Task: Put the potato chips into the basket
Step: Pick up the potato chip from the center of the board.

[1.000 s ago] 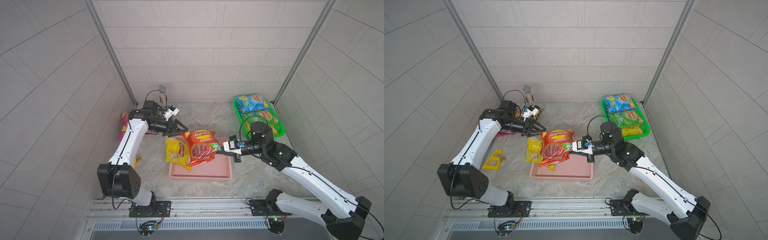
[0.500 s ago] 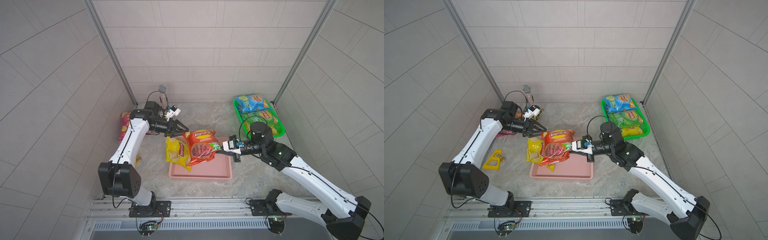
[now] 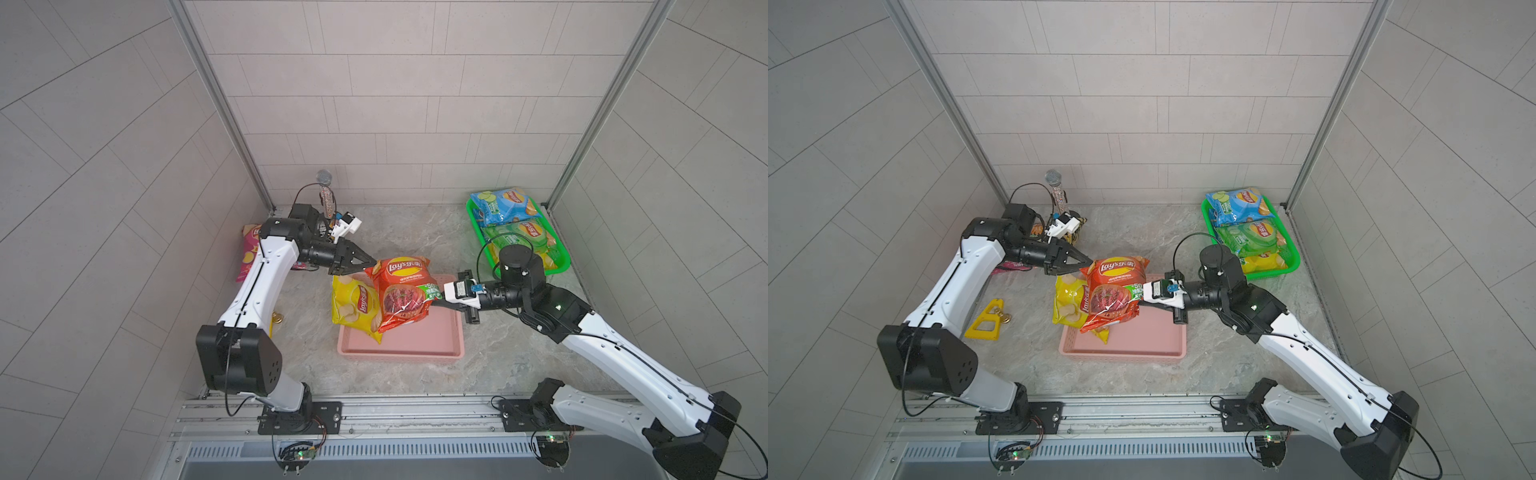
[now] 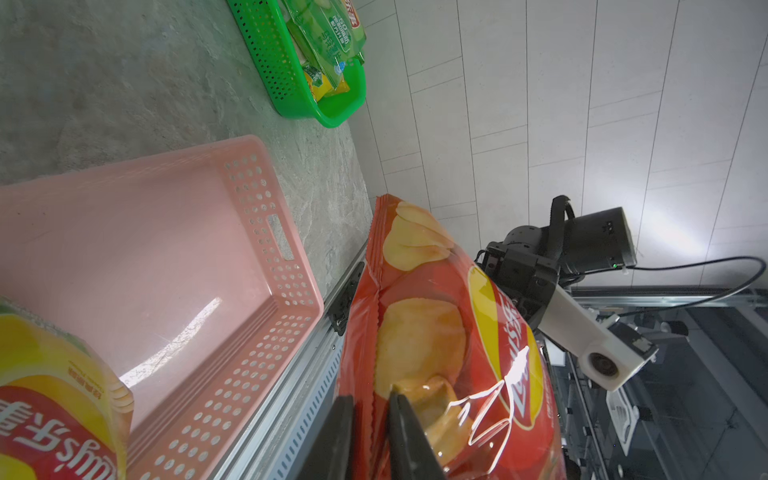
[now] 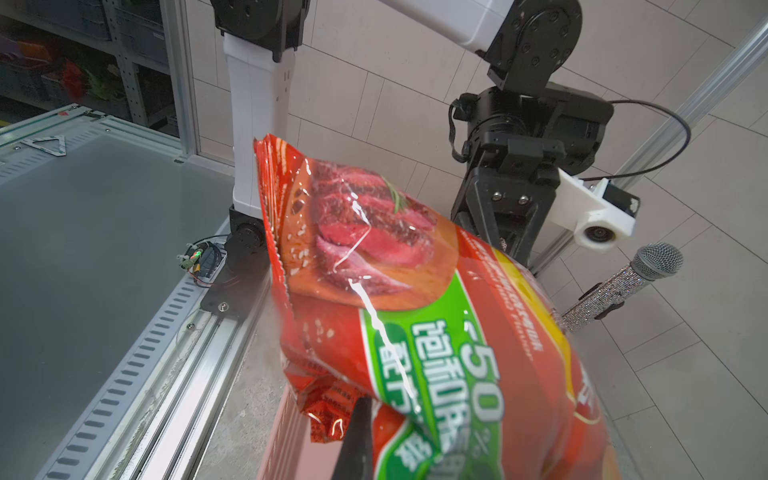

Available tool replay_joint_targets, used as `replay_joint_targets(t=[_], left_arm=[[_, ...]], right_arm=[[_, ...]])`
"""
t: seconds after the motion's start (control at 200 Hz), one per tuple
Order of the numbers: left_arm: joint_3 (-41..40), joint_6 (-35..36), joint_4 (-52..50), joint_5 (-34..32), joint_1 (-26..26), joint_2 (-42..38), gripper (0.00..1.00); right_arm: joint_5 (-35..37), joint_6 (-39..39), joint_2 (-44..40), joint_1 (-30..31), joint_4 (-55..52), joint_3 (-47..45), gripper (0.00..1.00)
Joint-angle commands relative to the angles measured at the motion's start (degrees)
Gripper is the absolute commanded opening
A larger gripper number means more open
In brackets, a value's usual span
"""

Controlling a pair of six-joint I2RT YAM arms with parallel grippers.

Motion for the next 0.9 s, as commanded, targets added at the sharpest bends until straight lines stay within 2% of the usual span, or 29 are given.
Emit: replay_joint_targets(t=[0.0,0.145,0.375,0.4,0.455,0.55,0.635,0.74,0.896], left_arm=[[1.2,2.6,-3.7,1.7,-0.6,0.4,0.15],[2.7,4.6,-6.0,0.9,-0.7,0.9,0.00],[5.3,5.8,-6.7,-2.3,-0.7,0.8,0.00],[5.8,5.9,-6.6,-2.9,-0.7,0.6,0.00],[6.9,5.9,-6.1,-4.5,-0.7,0.2,0.00],[7.3,2.4,-1.5,-7.2,-0.6,-1.5,0.00],[6.8,-3.3,5.7,-9.9,-0.7,-3.7,0.00],[6.3,-8.1,13.1,-14.8,-2.0,-6.3,0.00],[4.4,-9.8,18.7,-21.7,-5.3,-8.2,0.00]], right_arm=[[1.4,-0.7,-0.8,0.3,2.6,-0.4,0.00],[2.6,-1.0,-0.9,0.3,2.6,-0.8,0.00],[7.4,1.1,-2.6,0.4,5.3,-4.0,0.00],[8.5,1.9,-2.9,0.3,6.2,-4.8,0.08],[11.7,3.9,-3.9,0.3,8.8,-6.7,0.35],[17.3,6.6,-6.3,0.4,13.3,-10.3,0.46],[22.5,9.4,-8.1,0.4,16.8,-13.4,0.75],[27.4,11.9,-9.9,0.3,18.8,-16.0,0.77],[34.6,18.0,-12.6,0.3,22.3,-20.3,0.84]])
